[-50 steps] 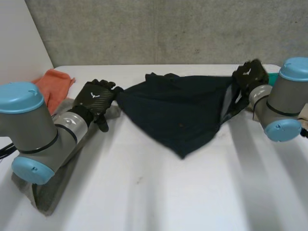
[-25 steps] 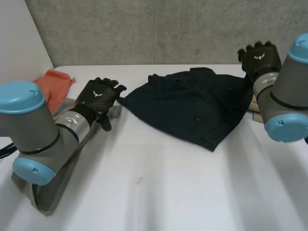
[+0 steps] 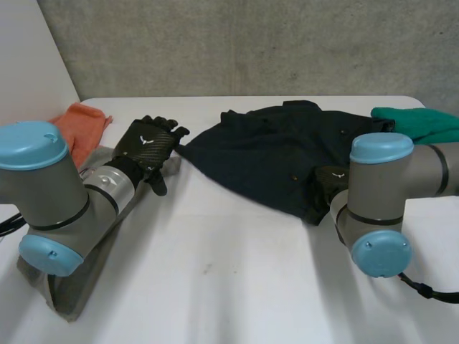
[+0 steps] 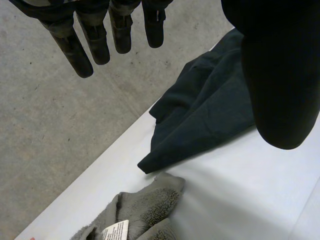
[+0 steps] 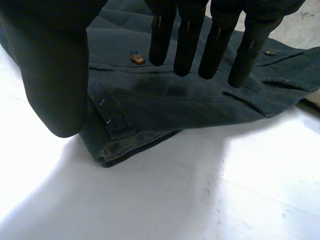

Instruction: Fold the laundry.

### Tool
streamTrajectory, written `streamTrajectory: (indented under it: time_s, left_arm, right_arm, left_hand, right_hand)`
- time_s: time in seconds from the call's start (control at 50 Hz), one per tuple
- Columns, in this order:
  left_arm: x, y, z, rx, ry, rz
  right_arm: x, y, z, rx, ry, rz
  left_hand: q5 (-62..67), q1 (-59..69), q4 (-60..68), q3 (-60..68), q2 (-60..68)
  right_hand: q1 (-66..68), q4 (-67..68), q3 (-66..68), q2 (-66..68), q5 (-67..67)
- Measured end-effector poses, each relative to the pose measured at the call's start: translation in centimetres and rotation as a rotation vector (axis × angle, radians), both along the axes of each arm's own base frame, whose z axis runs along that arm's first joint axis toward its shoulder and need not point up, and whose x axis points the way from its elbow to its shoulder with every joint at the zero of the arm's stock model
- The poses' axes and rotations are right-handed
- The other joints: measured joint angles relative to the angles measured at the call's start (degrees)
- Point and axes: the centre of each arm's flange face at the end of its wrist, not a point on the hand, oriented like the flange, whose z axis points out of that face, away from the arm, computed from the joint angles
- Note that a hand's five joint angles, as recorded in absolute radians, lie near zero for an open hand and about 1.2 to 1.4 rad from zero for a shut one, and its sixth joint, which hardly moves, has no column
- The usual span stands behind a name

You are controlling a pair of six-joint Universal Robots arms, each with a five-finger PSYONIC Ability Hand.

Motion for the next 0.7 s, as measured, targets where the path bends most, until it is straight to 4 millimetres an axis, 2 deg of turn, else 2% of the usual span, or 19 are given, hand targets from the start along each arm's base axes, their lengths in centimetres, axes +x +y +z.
streamTrajectory:
  time_s: [0.06, 0.1, 0.12, 0.14, 0.2, 0.24, 0.28, 0.32, 0.36, 0.38, 0.44, 0.5, 0.58, 0.7]
  left_arm:
    - [0.0, 0.0, 0.0, 0.001, 0.0, 0.0]
    - [0.0, 0.0, 0.0, 0.001, 0.0, 0.0]
    - [0.0, 0.0, -0.1, 0.001, 0.0, 0.0]
    - [0.0, 0.0, -0.1, 0.001, 0.0, 0.0]
    - [0.0, -0.1, -0.1, 0.0, 0.0, 0.0]
    - [-0.1, -0.2, 0.0, -0.005, 0.002, 0.0]
    - [-0.1, -0.3, 0.1, -0.011, 0.005, -0.001]
    - [-0.2, -0.7, 0.4, -0.022, 0.009, -0.001]
    - [-0.2, -0.7, 0.4, -0.022, 0.009, -0.001]
    - [-0.4, -1.4, 0.7, -0.039, 0.013, 0.0]
    - [-0.6, -2.1, 0.7, -0.04, 0.01, 0.005]
    - [-0.9, -3.0, -0.1, -0.001, -0.012, 0.021]
    - [-1.3, -3.5, -1.5, 0.07, -0.046, 0.04]
    - [-2.7, -3.5, -3.3, 0.148, -0.087, 0.059]
  right_arm:
    - [0.3, -0.2, -0.5, -0.005, 0.0, 0.002]
    - [0.4, -0.4, -0.8, -0.007, 0.0, 0.003]
    - [0.5, -0.4, -0.8, -0.01, -0.002, 0.005]
    - [0.5, -0.5, -0.8, -0.011, -0.003, 0.009]
    - [0.8, -0.4, -0.4, -0.018, -0.009, 0.024]
    - [1.2, -0.1, 0.7, -0.038, -0.018, 0.056]
    - [1.5, 0.3, 1.9, -0.063, -0.025, 0.082]
    - [2.0, 1.2, 4.6, -0.123, -0.035, 0.129]
    - [2.0, 1.2, 4.6, -0.123, -0.035, 0.129]
    - [2.4, 2.5, 8.4, -0.214, -0.042, 0.182]
    - [2.6, 3.6, 11.4, -0.294, -0.045, 0.219]
    - [2.7, 5.3, 14.9, -0.392, -0.052, 0.261]
    - [2.9, 6.8, 17.5, -0.458, -0.071, 0.291]
    - [3.1, 8.7, 19.5, -0.487, -0.113, 0.323]
  left_hand:
    - [0.0, 0.0, 0.0, 0.0, 0.0]
    - [0.0, 0.0, 0.0, 0.0, 0.0]
    - [0.0, 0.0, 0.0, 0.0, 0.0]
    - [0.0, 0.0, 0.0, 0.0, 0.0]
    - [0.0, 0.0, 0.0, 0.0, 0.0]
    - [0.0, 0.0, 0.0, 0.0, 0.0]
    - [0.0, 0.0, 0.0, 0.0, 0.0]
    - [0.0, 0.0, 0.0, 0.0, 0.0]
    - [0.0, 0.0, 0.0, 0.0, 0.0]
    - [0.0, 0.0, 0.0, 0.0, 0.0]
    - [0.0, 0.0, 0.0, 0.0, 0.0]
    - [0.0, 0.0, 0.0, 0.0, 0.0]
    - [0.0, 0.0, 0.0, 0.0, 0.0]
    - [0.0, 0.0, 0.0, 0.0, 0.0]
  right_hand:
    - [7.7, 7.4, 7.8, 7.9, 7.2]
    - [19.4, 18.8, 19.2, 19.6, 18.0]
    - [29.0, 29.4, 29.5, 30.4, 28.6]
    - [32.3, 33.9, 33.7, 35.1, 33.2]
    - [35.5, 38.8, 38.0, 38.4, 37.5]
    - [35.5, 39.2, 38.4, 38.4, 38.2]
    - [35.5, 39.2, 38.6, 38.4, 38.5]
    - [35.5, 39.3, 39.0, 38.4, 38.7]
    - [35.5, 39.3, 39.0, 38.4, 38.7]
    - [35.5, 39.4, 39.1, 38.4, 38.7]
    - [35.5, 39.4, 39.2, 38.4, 38.7]
    - [35.5, 39.4, 39.2, 38.4, 38.7]
    - [35.5, 39.4, 39.2, 38.4, 38.8]
    - [35.5, 39.6, 39.2, 38.4, 38.8]
